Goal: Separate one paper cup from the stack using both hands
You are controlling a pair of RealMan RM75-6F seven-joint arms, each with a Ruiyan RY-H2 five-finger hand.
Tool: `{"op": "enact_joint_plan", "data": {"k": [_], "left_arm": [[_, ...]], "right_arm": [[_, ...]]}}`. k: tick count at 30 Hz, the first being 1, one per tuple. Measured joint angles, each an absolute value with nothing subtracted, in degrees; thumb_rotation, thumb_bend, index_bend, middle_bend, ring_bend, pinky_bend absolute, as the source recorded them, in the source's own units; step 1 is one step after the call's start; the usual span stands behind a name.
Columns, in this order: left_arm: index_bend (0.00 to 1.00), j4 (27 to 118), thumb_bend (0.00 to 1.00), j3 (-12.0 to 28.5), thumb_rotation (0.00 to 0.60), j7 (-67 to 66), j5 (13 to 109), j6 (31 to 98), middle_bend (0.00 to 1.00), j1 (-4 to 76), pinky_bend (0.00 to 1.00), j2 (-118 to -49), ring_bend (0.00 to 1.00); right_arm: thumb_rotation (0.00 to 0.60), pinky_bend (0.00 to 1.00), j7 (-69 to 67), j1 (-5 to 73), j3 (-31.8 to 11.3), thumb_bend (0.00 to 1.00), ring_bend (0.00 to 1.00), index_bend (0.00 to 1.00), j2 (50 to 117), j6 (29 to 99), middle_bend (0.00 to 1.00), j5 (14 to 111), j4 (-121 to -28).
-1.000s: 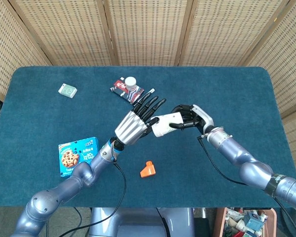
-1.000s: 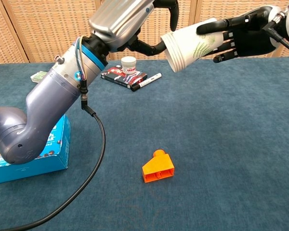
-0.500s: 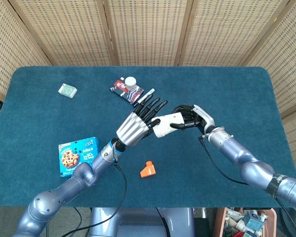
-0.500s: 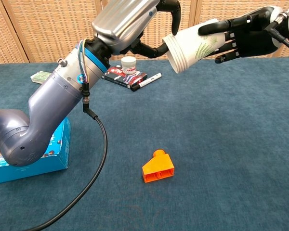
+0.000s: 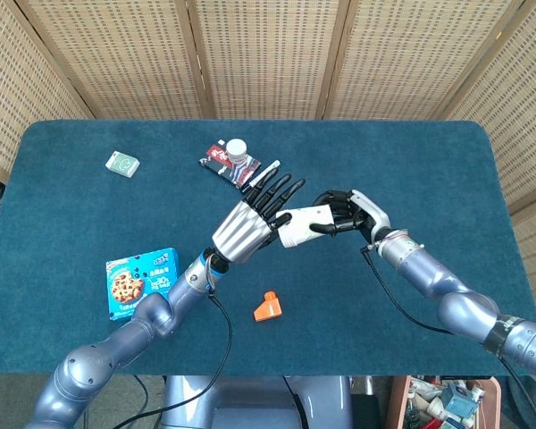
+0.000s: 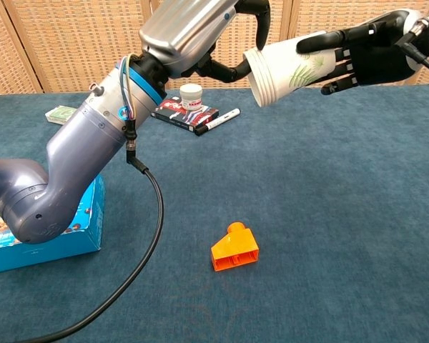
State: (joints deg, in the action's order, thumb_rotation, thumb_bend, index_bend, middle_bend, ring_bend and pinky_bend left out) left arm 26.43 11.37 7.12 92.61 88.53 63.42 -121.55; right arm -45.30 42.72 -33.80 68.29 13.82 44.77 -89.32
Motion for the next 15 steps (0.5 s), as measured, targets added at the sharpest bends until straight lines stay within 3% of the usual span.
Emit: {"op": "enact_joint_plan", "data": {"k": [15], "left_arm": [[0.68, 25.50, 0.60, 10.34, 0.600, 8.20, 92.27, 90.13, 0.01, 61.65, 0.00, -121.30, 0.00]], "right_arm": [[0.600, 0.69, -46.17, 40.79, -36.18, 0.46, 0.51, 0.60, 67.71, 12.70, 0.61, 44.87, -88.32]]}}
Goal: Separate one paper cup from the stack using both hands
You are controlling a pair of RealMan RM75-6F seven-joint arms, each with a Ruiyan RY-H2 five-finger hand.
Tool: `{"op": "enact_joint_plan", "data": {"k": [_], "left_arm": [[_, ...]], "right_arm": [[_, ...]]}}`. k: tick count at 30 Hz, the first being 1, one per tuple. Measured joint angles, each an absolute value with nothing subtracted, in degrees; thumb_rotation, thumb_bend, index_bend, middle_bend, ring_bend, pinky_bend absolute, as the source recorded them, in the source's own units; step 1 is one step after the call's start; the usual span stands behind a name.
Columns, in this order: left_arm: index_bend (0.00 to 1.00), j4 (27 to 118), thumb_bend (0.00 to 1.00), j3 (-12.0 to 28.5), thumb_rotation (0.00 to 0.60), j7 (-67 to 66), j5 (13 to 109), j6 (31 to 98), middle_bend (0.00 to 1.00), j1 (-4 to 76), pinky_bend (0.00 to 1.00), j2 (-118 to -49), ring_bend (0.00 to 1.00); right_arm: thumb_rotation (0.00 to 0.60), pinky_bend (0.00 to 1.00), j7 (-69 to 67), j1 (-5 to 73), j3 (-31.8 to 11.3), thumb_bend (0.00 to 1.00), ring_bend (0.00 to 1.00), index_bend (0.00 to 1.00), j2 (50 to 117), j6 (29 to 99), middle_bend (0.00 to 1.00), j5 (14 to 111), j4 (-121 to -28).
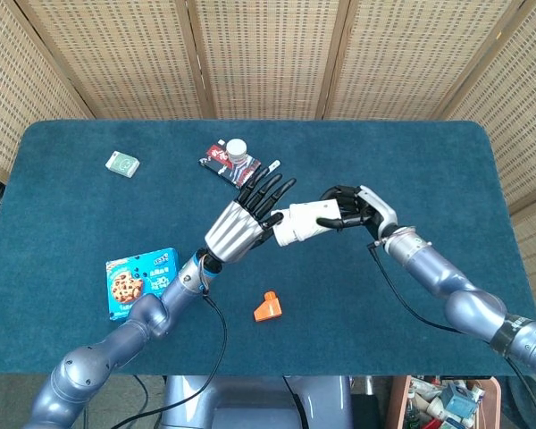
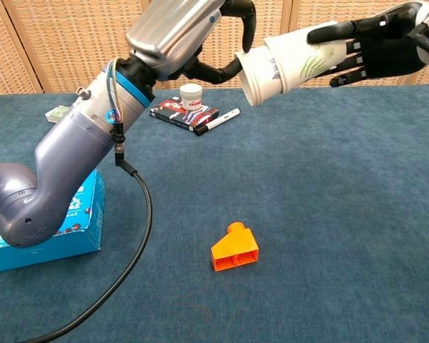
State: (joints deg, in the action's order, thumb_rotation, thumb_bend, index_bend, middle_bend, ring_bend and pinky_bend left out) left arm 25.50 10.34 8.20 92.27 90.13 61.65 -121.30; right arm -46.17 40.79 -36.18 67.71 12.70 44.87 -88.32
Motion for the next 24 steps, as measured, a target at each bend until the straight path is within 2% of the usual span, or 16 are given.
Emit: {"op": "enact_joint_plan", "data": {"k": [15, 19, 24], "left_arm": [[0.69, 24.24, 0.60, 8.64, 0.600, 11.25, 92.17, 94.76, 0.01, 56.18, 0.00, -116.99, 0.00], [0.69, 24.66, 0.60, 7.01, 0.600, 12.20, 92.95, 95.47, 0.02, 54.16, 0.00, -113.86, 0.00], [0.69, 26.70, 0.60, 3.78, 0.600, 12.35, 94.62, 93.39, 0.02, 52.16, 0.00, -107.29, 0.00]], "right_arm": [[0.600, 0.69, -45.22, 36.99, -38.08, 0.46, 0.51, 0.60, 65.68, 11.27, 0.61, 47.43, -84.22], [0.600, 0.69, -42.45, 36.70, -36.52, 0.46, 0.51, 0.60, 65.65, 13.25, 0.61, 49.54, -83.26], [0.600, 0.69, -34.93, 36.88, -32.06, 0.46, 0.51, 0.60, 66.19, 19.16, 0.62, 53.92, -82.20]]}}
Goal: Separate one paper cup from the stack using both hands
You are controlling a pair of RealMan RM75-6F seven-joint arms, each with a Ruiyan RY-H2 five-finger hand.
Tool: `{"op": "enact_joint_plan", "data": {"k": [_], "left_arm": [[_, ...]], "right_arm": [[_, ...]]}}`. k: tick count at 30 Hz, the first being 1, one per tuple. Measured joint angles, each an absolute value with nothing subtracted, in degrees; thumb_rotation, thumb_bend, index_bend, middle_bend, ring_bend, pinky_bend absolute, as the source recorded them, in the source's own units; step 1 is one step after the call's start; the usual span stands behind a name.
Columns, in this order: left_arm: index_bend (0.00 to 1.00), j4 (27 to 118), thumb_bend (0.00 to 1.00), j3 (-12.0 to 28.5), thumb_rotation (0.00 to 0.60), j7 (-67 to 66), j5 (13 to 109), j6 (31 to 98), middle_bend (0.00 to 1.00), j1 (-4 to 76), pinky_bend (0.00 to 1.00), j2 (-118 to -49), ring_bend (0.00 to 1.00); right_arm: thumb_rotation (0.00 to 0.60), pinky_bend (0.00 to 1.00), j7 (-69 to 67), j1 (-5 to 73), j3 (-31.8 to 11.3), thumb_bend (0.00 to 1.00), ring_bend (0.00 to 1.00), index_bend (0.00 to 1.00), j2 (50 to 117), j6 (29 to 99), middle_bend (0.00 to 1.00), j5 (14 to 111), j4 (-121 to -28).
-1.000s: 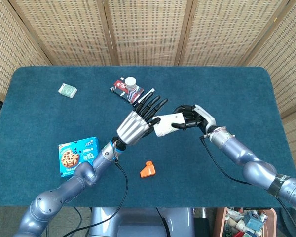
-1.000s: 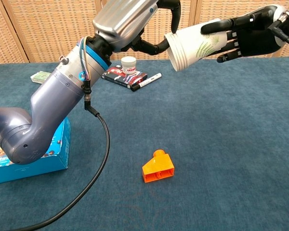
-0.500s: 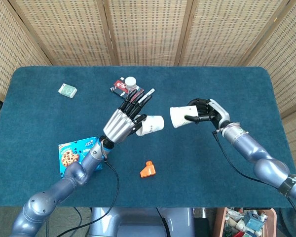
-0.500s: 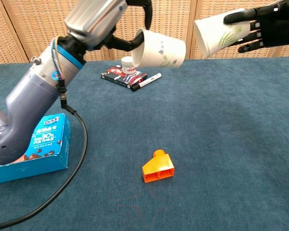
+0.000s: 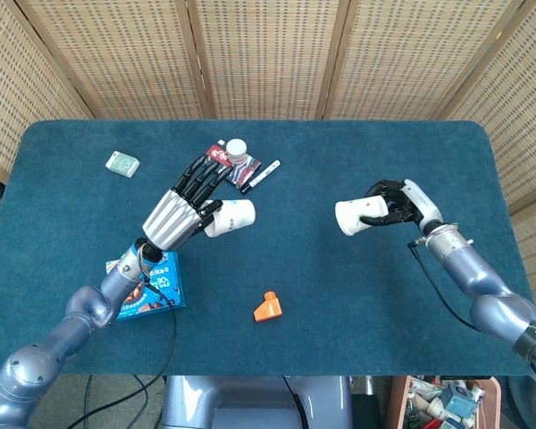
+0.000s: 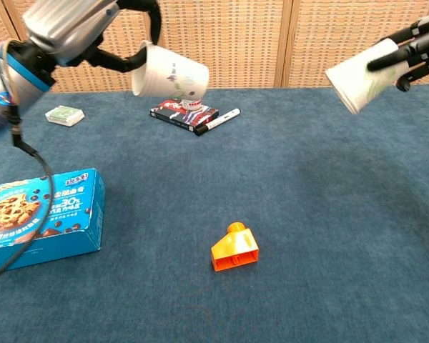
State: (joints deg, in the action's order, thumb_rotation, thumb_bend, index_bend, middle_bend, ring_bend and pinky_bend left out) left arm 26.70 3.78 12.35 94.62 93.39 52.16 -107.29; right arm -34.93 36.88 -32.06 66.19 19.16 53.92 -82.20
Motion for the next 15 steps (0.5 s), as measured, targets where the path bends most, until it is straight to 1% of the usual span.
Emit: {"op": "enact_joint_plan", "data": {"k": [3, 5, 9, 11, 12, 13, 14, 15], "left_arm": [[0.69, 29.60, 0.60, 1.99, 0.600, 12.26, 95.18, 90.19, 0.02, 51.22, 0.00, -103.08, 0.00], [0.69, 33.27, 0.60, 0.74, 0.600, 11.56, 95.24, 86.40, 0.02, 50.68, 0.00, -99.60, 0.00], [0.69, 43.52, 0.60, -0.67, 0.600, 7.39, 93.59, 76.55, 0.02, 50.01, 0.00, -92.77, 0.00], [0.69, 50.12, 0.60, -0.89, 0.600, 3.71, 91.58, 70.53, 0.02, 49.70, 0.00, -89.23, 0.00], [0.69, 52.89, 0.60, -0.92, 0.600, 1.92, 90.46, 68.02, 0.02, 49.58, 0.00, -87.79, 0.00], [0.67, 56.24, 0.60, -0.92, 0.600, -0.61, 88.80, 64.83, 0.02, 49.42, 0.00, -85.96, 0.00], [0.63, 58.90, 0.60, -0.88, 0.600, -3.02, 87.02, 61.94, 0.01, 49.29, 0.00, -84.42, 0.00], [0.50, 60.34, 0.60, -0.81, 0.600, -4.64, 85.66, 60.00, 0.00, 49.21, 0.00, -83.50, 0.00]], "right_arm": [[0.600, 0.69, -29.08, 37.13, -28.80, 0.46, 0.51, 0.60, 66.92, 23.52, 0.62, 56.57, -81.45], [0.600, 0.69, -24.69, 37.33, -26.49, 0.46, 0.51, 0.60, 67.73, 26.92, 0.62, 58.03, -80.80], [0.600, 0.69, -16.26, 37.63, -22.45, 0.46, 0.51, 0.60, 69.92, 33.04, 0.62, 60.18, -78.83], [0.600, 0.68, -11.72, 37.70, -20.30, 0.46, 0.51, 0.60, 71.44, 36.77, 0.61, 61.23, -77.46], [0.600, 0.66, -9.94, 37.71, -19.36, 0.46, 0.51, 0.60, 72.13, 38.21, 0.60, 61.65, -76.85], [0.600, 0.61, -8.38, 37.71, -18.40, 0.45, 0.49, 0.58, 72.85, 39.48, 0.56, 62.06, -76.23], [0.600, 0.54, -6.82, 37.68, -17.18, 0.42, 0.45, 0.53, 73.73, 40.74, 0.50, 62.58, -75.47], [0.600, 0.41, -6.08, 37.64, -16.40, 0.31, 0.34, 0.40, 74.24, 41.29, 0.37, 62.97, -74.94]]}}
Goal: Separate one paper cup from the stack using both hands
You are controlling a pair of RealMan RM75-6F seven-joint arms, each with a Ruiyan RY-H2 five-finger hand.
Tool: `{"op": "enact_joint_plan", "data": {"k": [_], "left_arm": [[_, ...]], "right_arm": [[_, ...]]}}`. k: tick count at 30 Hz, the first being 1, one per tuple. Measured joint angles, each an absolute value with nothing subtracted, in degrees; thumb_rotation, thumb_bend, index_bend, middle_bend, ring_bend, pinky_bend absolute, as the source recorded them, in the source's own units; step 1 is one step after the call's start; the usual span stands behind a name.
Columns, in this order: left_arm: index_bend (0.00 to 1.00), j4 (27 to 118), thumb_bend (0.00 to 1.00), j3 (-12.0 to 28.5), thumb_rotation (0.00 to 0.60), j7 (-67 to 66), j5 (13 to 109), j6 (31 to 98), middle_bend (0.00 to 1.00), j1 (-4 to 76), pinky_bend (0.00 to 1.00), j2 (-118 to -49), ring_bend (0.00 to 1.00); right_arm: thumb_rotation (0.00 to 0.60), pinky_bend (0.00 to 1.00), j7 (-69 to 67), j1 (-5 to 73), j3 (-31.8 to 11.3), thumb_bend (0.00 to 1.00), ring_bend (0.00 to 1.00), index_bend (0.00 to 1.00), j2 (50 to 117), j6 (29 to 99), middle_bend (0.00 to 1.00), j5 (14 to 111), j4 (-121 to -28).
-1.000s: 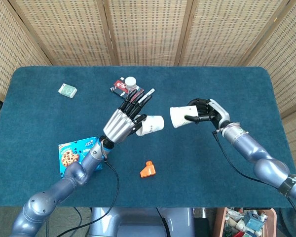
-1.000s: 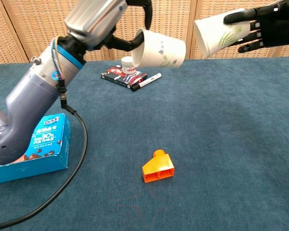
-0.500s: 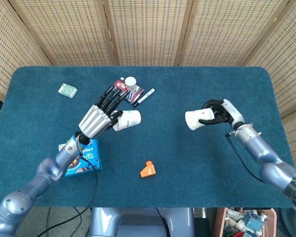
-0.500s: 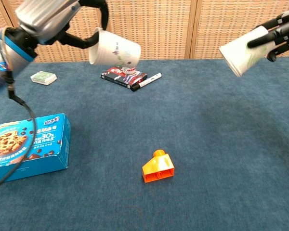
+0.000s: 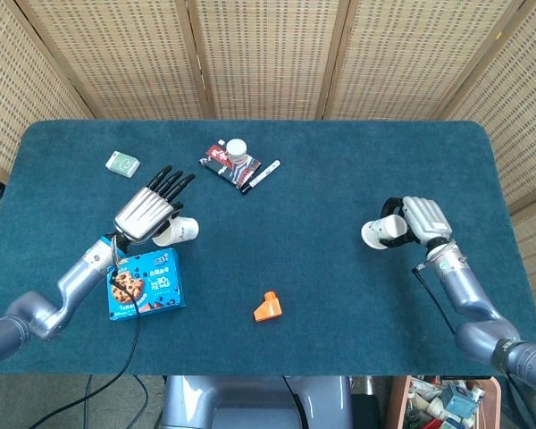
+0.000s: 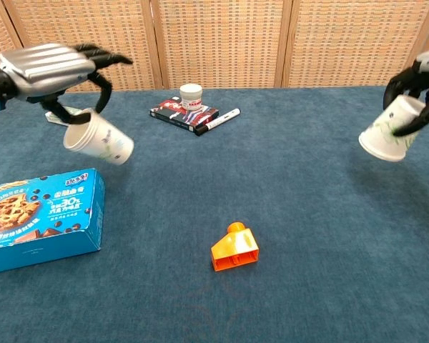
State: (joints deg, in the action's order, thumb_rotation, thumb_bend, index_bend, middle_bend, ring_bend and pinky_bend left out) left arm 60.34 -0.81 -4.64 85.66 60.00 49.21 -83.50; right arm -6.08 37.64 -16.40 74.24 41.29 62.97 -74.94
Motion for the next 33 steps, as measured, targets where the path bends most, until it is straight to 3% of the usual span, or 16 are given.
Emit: {"op": "enact_joint_plan", "data": {"k": [1, 2, 3, 4, 10, 20, 27, 33], "left_arm": [[0.31, 61.39, 0.56, -0.73, 0.600, -6.05, 84.36, 58.32, 0.00, 49.14, 0.00, -82.74, 0.00], [0.19, 62.15, 0.52, -0.61, 0.600, -7.30, 83.19, 56.94, 0.00, 49.08, 0.00, -82.15, 0.00], [0.06, 62.66, 0.46, -0.47, 0.600, -8.42, 82.29, 55.97, 0.00, 49.02, 0.00, -81.74, 0.00], [0.01, 63.05, 0.40, -0.20, 0.600, -9.76, 81.36, 55.19, 0.00, 48.95, 0.00, -81.47, 0.00], [0.00, 64.78, 0.37, 2.33, 0.600, -13.11, 78.88, 56.22, 0.00, 48.20, 0.00, -81.12, 0.00], [0.00, 72.74, 0.36, 4.12, 0.600, -11.54, 79.88, 64.09, 0.00, 44.31, 0.00, -75.99, 0.00], [0.00, 81.99, 0.08, 4.44, 0.600, -9.00, 77.88, 76.72, 0.00, 33.83, 0.00, -71.11, 0.00], [0.00, 89.37, 0.06, 2.03, 0.600, -5.59, 76.47, 85.20, 0.00, 22.68, 0.00, -68.12, 0.00]], "right_arm": [[0.600, 0.27, -5.58, 37.62, -15.78, 0.17, 0.19, 0.22, 74.50, 41.57, 0.20, 63.35, -74.59], [0.600, 0.15, -5.17, 37.60, -15.19, 0.05, 0.07, 0.08, 74.55, 41.62, 0.08, 63.84, -74.45], [0.600, 0.10, -4.91, 37.59, -14.83, 0.02, 0.02, 0.03, 74.43, 41.52, 0.03, 64.13, -74.46], [0.600, 0.04, -4.55, 37.58, -14.50, 0.00, 0.00, 0.00, 74.25, 41.41, 0.00, 64.33, -74.51], [0.600, 0.00, -0.71, 36.64, -13.13, 0.00, 0.00, 0.00, 72.25, 44.14, 0.00, 65.09, -77.70], [0.600, 0.00, -2.59, 30.00, -11.01, 0.00, 0.00, 0.00, 66.84, 57.65, 0.00, 72.75, -86.37], [0.600, 0.00, -7.18, 21.77, -6.76, 0.00, 0.00, 0.00, 65.16, 72.44, 0.00, 82.68, -86.45], [0.600, 0.00, -8.57, 14.84, -4.14, 0.00, 0.00, 0.00, 66.37, 85.43, 0.00, 88.27, -83.20]]}}
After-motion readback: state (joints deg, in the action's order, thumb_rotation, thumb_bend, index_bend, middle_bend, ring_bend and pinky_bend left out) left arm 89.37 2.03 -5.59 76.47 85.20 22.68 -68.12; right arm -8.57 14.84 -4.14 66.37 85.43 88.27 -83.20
